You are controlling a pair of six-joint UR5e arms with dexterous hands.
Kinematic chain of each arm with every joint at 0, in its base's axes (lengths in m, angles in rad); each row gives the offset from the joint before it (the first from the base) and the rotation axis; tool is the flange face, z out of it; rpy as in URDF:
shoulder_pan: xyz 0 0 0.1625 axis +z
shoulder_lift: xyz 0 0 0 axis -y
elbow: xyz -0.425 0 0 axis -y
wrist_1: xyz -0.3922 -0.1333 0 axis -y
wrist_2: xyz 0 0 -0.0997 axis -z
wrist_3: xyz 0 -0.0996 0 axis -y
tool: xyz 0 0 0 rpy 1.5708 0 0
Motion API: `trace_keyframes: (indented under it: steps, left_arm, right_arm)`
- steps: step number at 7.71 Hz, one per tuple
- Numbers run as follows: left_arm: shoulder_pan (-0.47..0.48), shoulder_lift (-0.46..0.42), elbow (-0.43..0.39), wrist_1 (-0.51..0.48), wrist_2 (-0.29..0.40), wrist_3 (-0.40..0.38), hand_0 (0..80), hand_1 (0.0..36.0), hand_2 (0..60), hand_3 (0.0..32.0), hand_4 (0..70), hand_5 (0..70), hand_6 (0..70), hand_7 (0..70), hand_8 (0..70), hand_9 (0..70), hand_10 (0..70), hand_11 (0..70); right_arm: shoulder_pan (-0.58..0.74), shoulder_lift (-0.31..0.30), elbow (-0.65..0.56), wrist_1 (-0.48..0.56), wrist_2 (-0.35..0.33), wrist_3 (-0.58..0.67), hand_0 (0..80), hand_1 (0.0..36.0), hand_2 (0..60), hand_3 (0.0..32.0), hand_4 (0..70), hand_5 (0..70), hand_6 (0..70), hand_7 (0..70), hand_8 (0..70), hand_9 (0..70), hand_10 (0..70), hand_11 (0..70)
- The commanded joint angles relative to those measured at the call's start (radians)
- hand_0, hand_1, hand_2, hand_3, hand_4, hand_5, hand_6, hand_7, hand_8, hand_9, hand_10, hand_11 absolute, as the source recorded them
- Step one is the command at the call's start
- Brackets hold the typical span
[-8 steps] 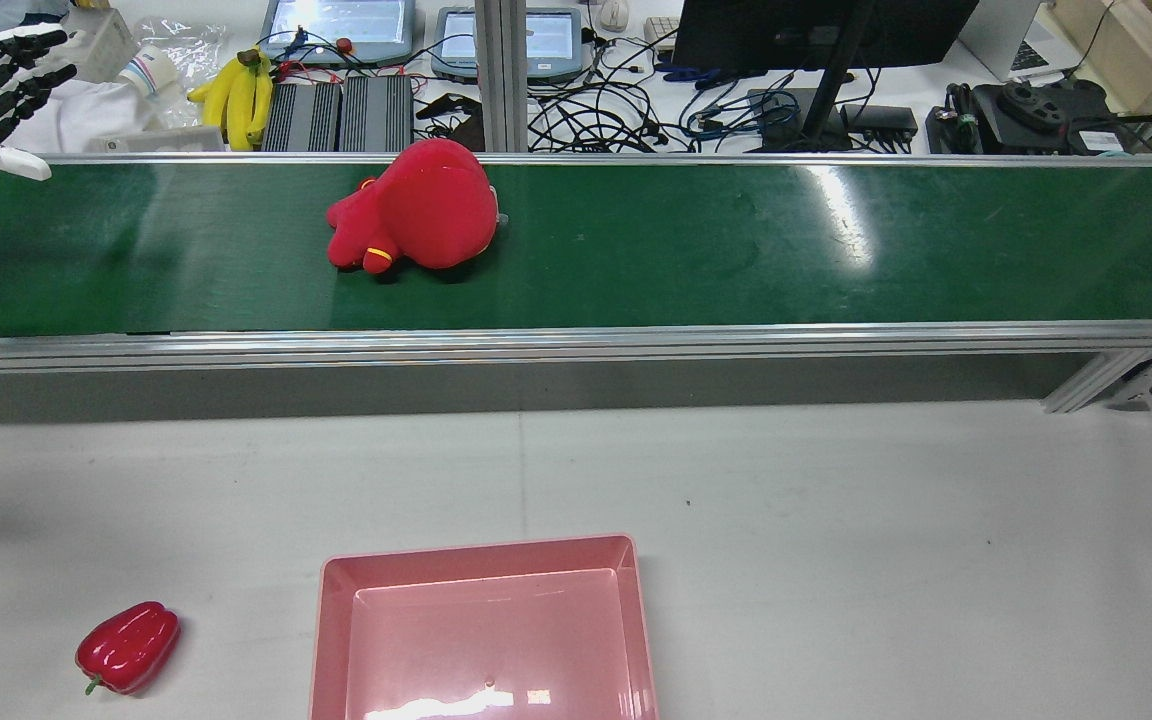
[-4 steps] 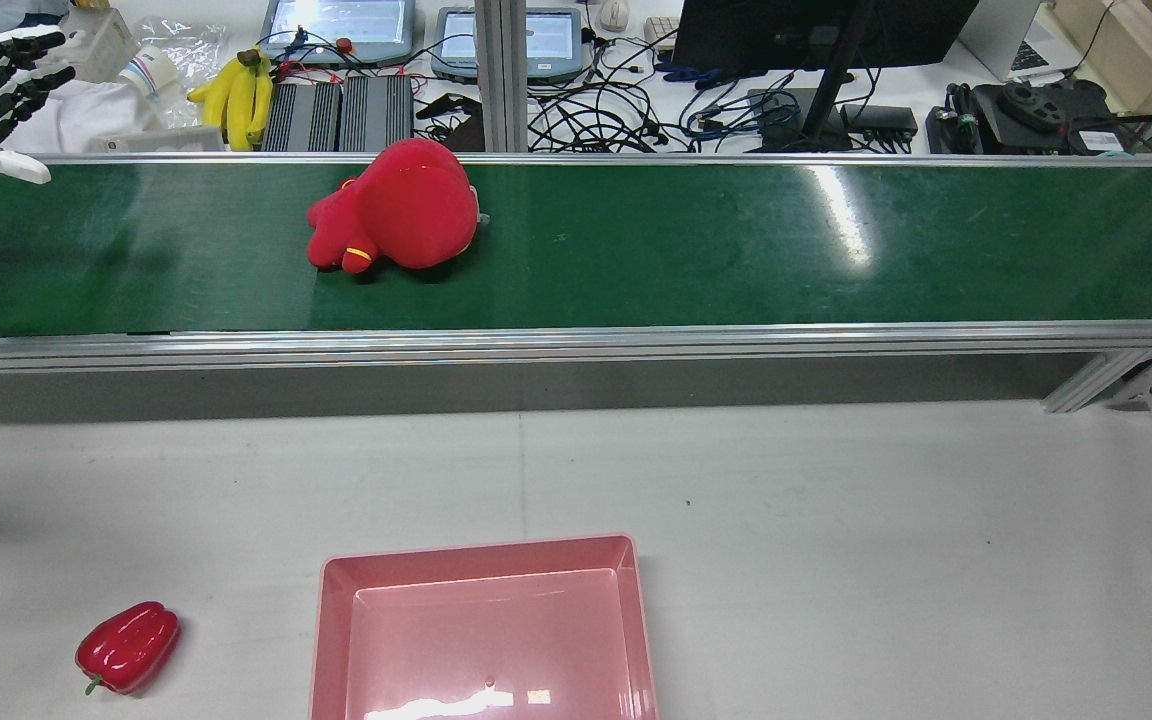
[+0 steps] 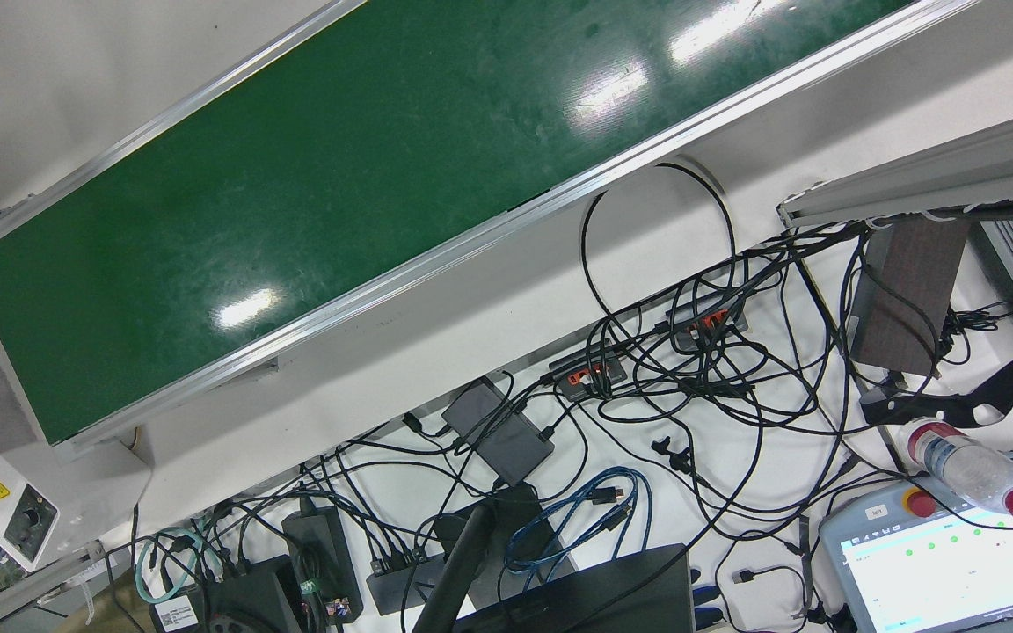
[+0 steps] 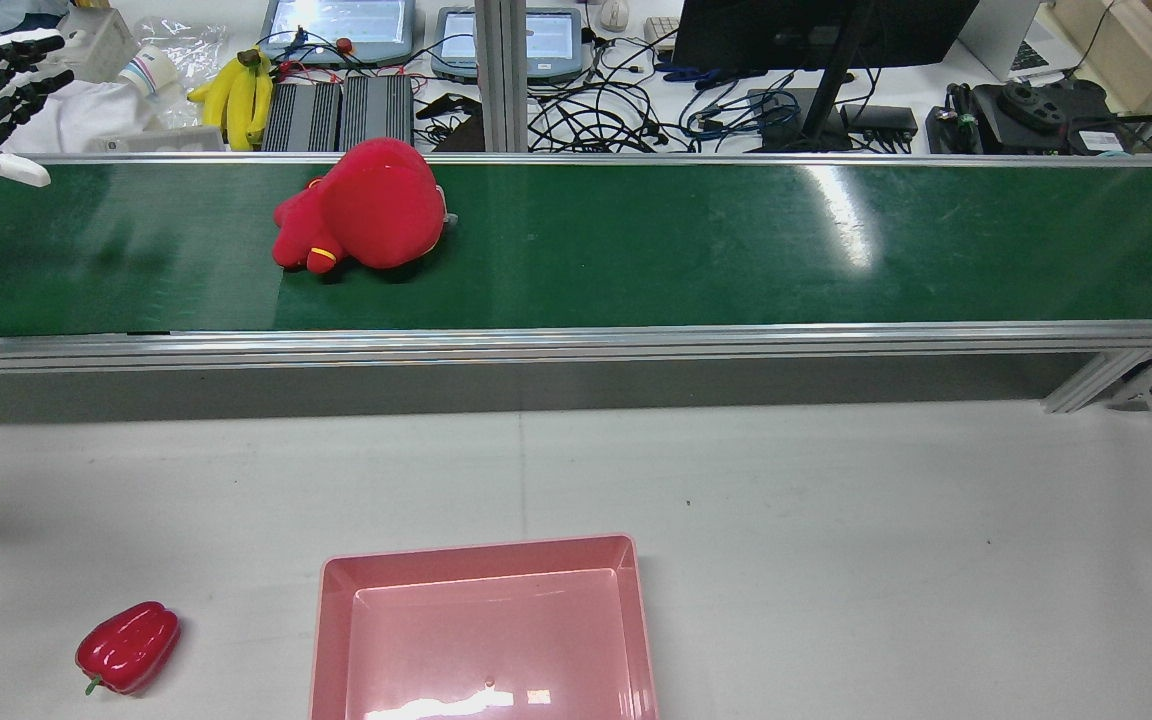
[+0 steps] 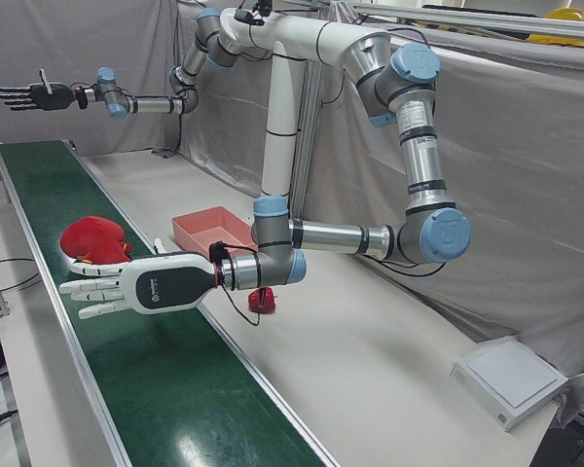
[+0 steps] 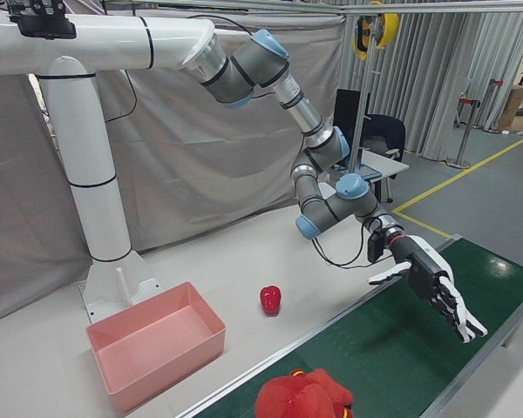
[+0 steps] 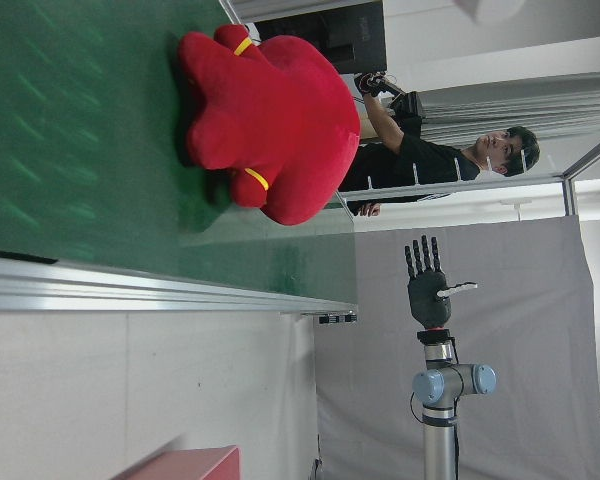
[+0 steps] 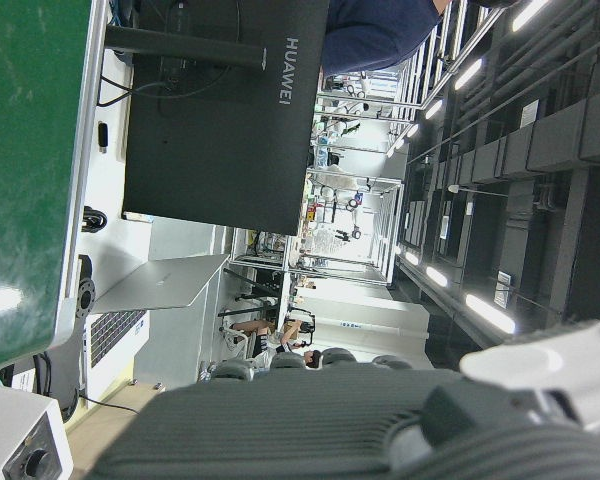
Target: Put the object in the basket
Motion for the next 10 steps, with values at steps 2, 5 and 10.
trace_keyframes:
  steps: [2,5,10]
  left_arm:
    - [0.002,0.006,0.000,0.001,0.000,0.003,69.2,20.2,0.0,0.0,8.7,18.0,2.2,2.4,7.2,11.9,0.0,0.0]
    - [0.002,0.008,0.003,0.001,0.000,0.002,67.7,20.3,0.0,0.0,8.9,18.2,2.1,2.3,7.1,11.7,0.0,0.0]
    - [0.005,0.008,0.002,0.010,0.000,0.009,70.8,20.3,0.0,0.0,9.0,18.5,2.3,2.5,7.4,12.1,0.0,0.0]
  right_arm:
    - [0.000,0.000,0.000,0.000,0.000,0.000,0.0,0.0,0.0,0.0,0.0,0.0,0.0,0.0,0.0,0.0,0.0,0.0]
    - [-0.002,0.000,0.000,0.000,0.000,0.000,0.0,0.0,0.0,0.0,0.0,0.0,0.0,0.0,0.0,0.0,0.0,0.0]
    - [0.000,0.000,0.000,0.000,0.000,0.000,0.0,0.0,0.0,0.0,0.0,0.0,0.0,0.0,0.0,0.0,0.0,0.0]
